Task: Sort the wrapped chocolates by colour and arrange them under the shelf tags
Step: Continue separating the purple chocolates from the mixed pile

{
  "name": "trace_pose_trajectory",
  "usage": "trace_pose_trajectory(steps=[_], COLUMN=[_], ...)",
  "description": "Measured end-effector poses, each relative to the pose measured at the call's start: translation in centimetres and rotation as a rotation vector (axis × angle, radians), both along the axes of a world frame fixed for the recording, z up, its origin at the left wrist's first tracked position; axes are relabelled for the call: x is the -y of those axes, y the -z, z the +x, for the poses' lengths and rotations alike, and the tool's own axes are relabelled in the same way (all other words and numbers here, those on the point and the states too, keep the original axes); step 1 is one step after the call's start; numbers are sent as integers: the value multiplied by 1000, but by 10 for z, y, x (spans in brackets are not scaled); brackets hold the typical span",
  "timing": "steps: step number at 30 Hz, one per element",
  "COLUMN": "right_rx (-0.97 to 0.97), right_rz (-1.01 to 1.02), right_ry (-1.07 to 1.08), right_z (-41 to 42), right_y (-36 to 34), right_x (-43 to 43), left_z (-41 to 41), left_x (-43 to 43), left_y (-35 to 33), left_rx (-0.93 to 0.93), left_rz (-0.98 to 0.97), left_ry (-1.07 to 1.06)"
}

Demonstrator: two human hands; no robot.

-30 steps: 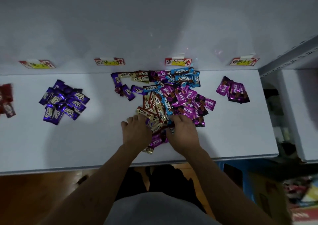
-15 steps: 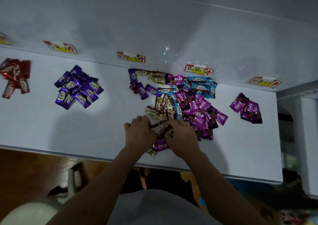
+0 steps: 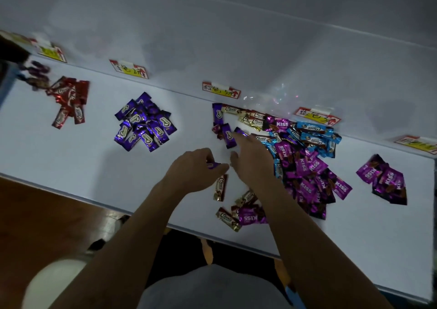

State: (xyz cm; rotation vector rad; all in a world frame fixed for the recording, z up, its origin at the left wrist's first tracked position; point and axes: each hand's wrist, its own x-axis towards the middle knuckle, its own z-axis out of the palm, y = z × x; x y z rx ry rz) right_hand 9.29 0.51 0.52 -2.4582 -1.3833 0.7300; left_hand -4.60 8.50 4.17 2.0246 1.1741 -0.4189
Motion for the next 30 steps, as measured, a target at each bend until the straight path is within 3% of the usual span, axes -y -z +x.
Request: trace_pose_trajectory(steps=[7, 12, 16, 22, 27, 30], right_rx=[168, 149, 2, 76, 92, 124], right_rz=[45, 122, 75, 86, -56, -39], right_ry=[22, 182, 279, 358, 330, 300], right_z=[-17, -18, -19, -21, -10, -8], right_y=[34, 43, 37, 27, 32, 38], right_x=[-36, -41, -47, -33, -24, -22], left_z=[-13, -16, 3, 42, 68, 72], left_x=[-23, -37, -56, -89, -96, -92], left_y=[5, 18, 28, 49, 73, 81], left_rx=[38, 83, 84, 36, 36, 30], left_rz=[41, 64, 96, 274, 147, 141], left_ry=[-15, -40, -69, -135, -332, -362])
